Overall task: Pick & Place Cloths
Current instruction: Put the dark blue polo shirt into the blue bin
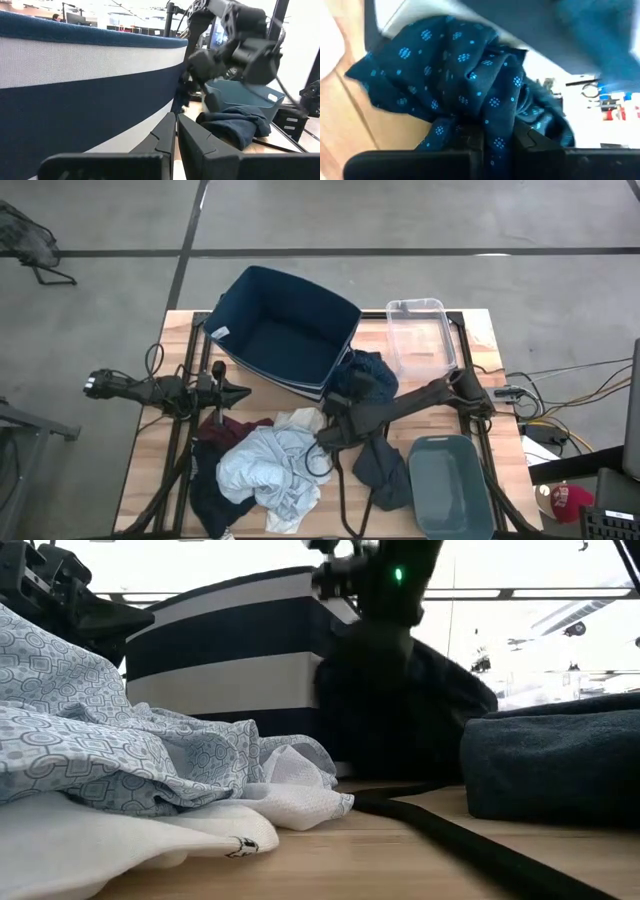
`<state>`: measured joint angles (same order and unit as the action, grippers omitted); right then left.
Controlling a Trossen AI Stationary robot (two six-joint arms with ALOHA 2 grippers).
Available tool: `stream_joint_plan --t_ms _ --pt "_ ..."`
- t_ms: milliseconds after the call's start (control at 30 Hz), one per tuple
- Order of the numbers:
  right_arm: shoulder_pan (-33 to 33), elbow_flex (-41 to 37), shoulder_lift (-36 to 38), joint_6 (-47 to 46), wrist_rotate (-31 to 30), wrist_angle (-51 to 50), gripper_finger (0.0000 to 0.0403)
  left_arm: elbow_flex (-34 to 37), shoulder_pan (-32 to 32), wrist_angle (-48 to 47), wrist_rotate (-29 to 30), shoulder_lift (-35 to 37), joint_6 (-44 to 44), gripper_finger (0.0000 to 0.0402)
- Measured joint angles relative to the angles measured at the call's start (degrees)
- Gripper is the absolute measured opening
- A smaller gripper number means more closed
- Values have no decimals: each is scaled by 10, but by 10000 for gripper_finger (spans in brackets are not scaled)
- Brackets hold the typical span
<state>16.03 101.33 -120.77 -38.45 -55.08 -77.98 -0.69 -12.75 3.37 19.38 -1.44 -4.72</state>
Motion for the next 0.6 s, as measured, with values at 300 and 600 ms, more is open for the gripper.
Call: stream_joint_plan --t_ms 300,600 --pt "1 145 0 26 -48 -121 26 0 0 0 0 0 0 23" --pt "1 300 2 158 -81 -121 26 0 0 0 0 0 0 23"
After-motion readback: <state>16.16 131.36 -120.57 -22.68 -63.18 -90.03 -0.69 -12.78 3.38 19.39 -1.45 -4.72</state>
